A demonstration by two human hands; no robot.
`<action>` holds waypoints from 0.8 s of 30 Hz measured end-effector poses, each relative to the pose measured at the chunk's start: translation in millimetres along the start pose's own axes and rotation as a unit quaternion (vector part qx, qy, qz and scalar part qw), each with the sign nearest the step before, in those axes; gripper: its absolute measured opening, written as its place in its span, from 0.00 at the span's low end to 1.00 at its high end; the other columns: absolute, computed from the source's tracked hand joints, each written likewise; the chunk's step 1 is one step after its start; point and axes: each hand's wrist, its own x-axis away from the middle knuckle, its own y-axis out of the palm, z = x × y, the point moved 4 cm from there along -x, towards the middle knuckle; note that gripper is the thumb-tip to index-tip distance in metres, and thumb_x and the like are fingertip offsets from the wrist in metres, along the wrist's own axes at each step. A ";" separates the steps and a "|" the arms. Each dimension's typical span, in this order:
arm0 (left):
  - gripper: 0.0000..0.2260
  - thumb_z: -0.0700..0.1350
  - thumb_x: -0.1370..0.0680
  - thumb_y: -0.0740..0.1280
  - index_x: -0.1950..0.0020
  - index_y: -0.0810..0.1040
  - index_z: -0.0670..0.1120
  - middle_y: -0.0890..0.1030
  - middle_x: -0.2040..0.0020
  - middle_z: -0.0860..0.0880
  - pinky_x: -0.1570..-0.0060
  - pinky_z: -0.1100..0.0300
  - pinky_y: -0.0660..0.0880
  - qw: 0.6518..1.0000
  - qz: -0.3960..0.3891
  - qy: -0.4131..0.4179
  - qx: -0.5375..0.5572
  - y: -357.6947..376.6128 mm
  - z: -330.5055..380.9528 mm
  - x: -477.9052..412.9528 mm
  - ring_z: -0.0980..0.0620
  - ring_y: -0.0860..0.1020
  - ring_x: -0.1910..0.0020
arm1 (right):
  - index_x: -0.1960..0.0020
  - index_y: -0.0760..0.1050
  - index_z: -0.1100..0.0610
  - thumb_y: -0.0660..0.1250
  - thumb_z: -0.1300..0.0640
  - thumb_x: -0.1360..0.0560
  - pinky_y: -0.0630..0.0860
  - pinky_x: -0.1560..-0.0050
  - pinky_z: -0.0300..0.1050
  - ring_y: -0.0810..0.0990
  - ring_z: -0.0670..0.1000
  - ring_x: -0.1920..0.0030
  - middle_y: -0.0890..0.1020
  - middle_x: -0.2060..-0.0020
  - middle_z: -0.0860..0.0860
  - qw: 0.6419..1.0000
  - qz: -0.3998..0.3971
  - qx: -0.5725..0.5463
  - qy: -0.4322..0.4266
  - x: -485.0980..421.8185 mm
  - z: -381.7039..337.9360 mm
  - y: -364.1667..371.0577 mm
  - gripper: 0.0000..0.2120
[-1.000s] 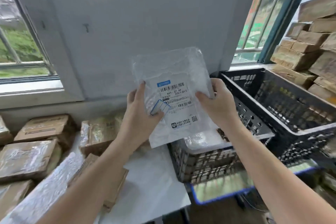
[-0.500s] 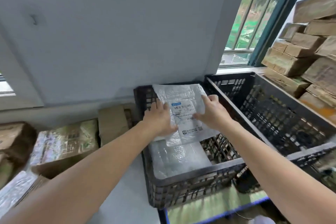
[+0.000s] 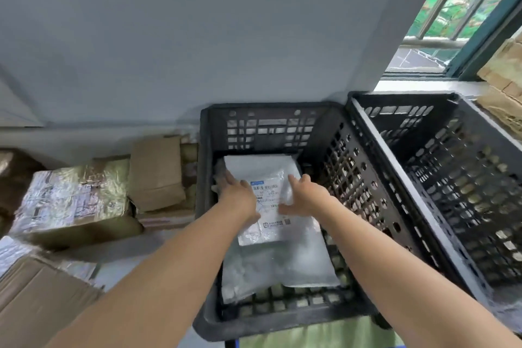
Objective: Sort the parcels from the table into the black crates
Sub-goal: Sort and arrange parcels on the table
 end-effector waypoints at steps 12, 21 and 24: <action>0.56 0.68 0.29 0.69 0.20 0.33 0.47 0.35 0.20 0.42 0.26 0.36 0.51 0.996 -0.049 0.047 0.053 31.2 26.0 -51.6 0.39 0.39 0.21 | 0.21 0.40 0.50 0.70 0.31 0.34 0.48 0.28 0.75 0.39 0.59 0.21 0.40 0.20 0.55 0.983 -0.031 -0.017 -0.178 -55.4 2.8 31.8 0.56; 0.54 0.64 0.28 0.71 0.20 0.35 0.48 0.36 0.20 0.43 0.26 0.34 0.47 0.998 -0.018 0.037 0.046 36.2 27.8 -72.9 0.39 0.39 0.21 | 0.20 0.35 0.46 0.63 0.27 0.30 0.49 0.29 0.74 0.39 0.59 0.21 0.38 0.20 0.54 0.979 -0.036 -0.004 -0.198 -67.4 7.4 37.2 0.53; 0.48 0.60 0.24 0.69 0.19 0.37 0.49 0.37 0.19 0.42 0.25 0.35 0.48 0.998 0.016 0.020 0.051 24.0 24.2 -68.5 0.39 0.40 0.21 | 0.20 0.37 0.44 0.64 0.31 0.27 0.48 0.27 0.73 0.39 0.58 0.21 0.38 0.20 0.52 0.978 -0.005 -0.015 -0.208 -65.3 2.9 23.0 0.49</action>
